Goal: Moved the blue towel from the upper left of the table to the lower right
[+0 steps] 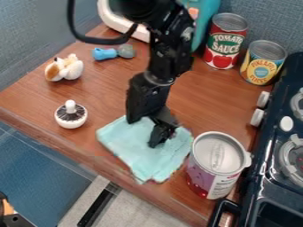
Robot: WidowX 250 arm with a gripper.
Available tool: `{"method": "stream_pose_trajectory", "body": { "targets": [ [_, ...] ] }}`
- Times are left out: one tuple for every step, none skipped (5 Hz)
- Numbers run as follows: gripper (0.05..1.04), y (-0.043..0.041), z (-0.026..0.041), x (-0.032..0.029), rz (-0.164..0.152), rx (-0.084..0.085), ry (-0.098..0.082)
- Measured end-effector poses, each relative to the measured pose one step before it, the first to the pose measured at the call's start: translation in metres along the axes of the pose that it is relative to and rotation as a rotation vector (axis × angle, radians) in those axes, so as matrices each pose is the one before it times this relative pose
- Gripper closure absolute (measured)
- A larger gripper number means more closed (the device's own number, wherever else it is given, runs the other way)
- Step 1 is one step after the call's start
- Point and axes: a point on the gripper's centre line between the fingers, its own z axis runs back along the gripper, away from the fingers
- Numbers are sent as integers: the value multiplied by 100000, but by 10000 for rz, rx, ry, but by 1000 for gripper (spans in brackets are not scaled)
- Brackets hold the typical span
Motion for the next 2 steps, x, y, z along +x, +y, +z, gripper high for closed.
{"method": "stream_pose_trajectory", "body": {
  "targets": [
    [84, -97, 122, -2373, -174, 17, 349],
    [84, 424, 119, -2495, -326, -52, 223]
  ]
}}
